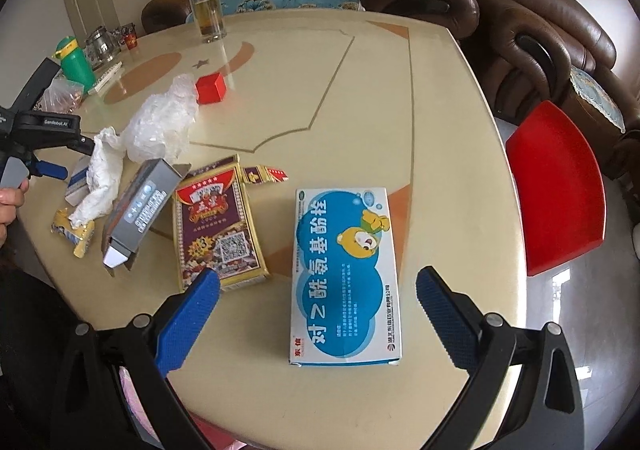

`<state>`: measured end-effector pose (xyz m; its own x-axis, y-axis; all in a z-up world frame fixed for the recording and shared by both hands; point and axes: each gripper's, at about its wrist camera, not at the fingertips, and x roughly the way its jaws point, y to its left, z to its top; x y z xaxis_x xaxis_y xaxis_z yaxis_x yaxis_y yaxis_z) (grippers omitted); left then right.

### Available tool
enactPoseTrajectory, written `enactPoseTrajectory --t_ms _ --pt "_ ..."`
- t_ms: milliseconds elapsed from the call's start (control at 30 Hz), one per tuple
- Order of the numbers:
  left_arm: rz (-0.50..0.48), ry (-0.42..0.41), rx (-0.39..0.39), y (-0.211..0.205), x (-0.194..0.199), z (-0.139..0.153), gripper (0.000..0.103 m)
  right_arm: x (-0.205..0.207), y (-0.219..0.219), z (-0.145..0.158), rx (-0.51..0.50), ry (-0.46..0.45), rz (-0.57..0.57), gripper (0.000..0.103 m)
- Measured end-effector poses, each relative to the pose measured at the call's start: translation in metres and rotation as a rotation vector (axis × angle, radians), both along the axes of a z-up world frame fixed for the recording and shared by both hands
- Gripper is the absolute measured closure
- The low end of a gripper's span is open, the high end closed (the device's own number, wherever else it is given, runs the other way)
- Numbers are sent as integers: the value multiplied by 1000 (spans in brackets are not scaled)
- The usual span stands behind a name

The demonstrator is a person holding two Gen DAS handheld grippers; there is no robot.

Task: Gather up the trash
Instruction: 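Move the left tool to the white medicine box while the right tool approaches the blue-and-white box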

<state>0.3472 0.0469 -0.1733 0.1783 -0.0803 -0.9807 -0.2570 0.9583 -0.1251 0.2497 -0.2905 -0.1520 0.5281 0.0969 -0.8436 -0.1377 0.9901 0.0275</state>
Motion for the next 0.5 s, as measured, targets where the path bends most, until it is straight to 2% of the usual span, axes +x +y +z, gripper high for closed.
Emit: enactPoseTrajectory --t_ms 200,267,500 --pt "-24 28 16 -9 6 -8 5 -3 -11 -1 28 -18 -23 7" --pt "-21 38 20 -14 7 -9 5 -5 -12 -3 5 -26 -25 8" --pt "4 42 28 -5 12 -19 5 -7 -9 -15 -68 -28 -11 22"
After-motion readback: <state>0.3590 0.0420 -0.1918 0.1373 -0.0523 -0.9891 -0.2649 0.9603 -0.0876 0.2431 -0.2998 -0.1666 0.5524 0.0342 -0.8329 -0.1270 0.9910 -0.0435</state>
